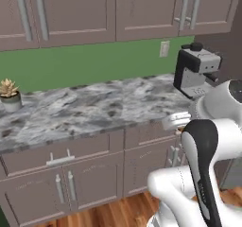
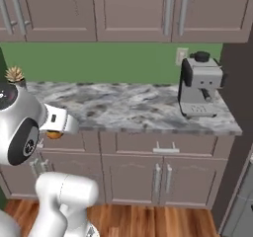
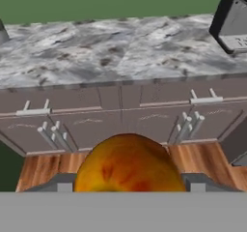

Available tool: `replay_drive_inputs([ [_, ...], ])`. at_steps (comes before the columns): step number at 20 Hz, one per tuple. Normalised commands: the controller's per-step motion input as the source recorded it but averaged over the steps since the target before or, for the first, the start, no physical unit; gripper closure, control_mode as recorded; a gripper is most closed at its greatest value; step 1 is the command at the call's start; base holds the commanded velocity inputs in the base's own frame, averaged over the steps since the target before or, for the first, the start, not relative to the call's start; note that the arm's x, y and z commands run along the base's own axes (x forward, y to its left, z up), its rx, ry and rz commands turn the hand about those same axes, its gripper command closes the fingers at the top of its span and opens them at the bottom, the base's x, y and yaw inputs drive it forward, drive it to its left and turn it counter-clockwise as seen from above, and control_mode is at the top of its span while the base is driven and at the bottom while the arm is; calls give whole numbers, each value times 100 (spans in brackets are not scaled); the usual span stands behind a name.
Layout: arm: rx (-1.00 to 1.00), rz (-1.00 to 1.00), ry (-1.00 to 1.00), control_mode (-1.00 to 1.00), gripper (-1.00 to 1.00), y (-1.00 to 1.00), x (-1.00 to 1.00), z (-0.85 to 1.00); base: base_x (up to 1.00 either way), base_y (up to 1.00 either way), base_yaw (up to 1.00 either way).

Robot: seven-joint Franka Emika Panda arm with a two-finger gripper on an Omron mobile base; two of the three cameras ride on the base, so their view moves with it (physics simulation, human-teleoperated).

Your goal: Place the beer and liquor on the top shelf of the fridge to keep them out of children's reach, and place the peach on lower shelves for easy access.

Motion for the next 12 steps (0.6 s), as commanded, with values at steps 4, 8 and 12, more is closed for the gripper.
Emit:
replay_drive_inputs([
  [4,0,0,0,100,100,0,0,0,-64,-100,-29],
  [8,0,0,0,100,100,0,0,0,-65,-100,-36],
  [12,0,0,0,100,100,0,0,0,-46,-100,-39],
])
